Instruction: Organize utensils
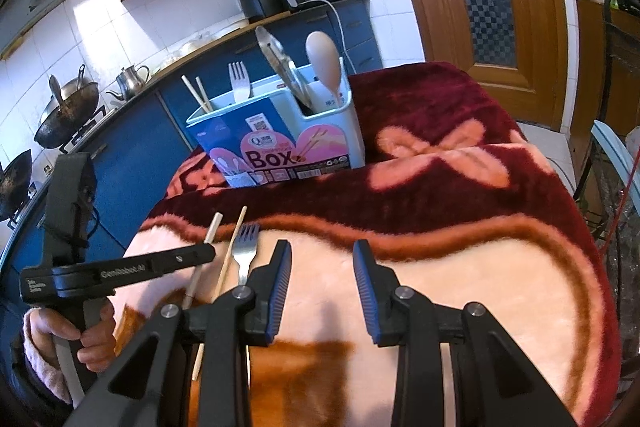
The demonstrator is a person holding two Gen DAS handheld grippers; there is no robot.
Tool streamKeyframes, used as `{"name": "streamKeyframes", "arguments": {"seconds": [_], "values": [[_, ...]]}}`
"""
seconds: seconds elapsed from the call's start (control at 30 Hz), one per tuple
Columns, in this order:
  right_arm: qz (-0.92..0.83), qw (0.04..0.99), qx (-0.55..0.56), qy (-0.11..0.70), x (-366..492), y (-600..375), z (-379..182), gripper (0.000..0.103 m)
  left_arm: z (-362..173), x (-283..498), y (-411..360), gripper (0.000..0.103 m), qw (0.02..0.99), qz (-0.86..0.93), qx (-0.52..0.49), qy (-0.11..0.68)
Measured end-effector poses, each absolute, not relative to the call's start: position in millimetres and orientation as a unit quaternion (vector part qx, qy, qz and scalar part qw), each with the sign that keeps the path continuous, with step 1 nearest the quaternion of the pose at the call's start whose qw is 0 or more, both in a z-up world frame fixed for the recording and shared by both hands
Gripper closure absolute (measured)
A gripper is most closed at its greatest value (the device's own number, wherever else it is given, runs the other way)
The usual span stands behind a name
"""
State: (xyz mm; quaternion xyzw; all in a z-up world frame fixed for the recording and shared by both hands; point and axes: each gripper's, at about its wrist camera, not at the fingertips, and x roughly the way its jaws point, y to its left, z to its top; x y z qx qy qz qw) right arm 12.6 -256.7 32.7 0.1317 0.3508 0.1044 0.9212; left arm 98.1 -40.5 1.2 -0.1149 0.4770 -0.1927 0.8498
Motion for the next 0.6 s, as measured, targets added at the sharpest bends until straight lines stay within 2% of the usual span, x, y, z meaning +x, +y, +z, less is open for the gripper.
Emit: {"name": "streamKeyframes", "arguments": {"seconds": [0.6], "values": [[0.165, 0.887, 0.093, 0.42, 33, -192, 29, 0.068, 57, 59, 13, 0.097, 0.931, -0.121, -0.074, 0.337]]}}
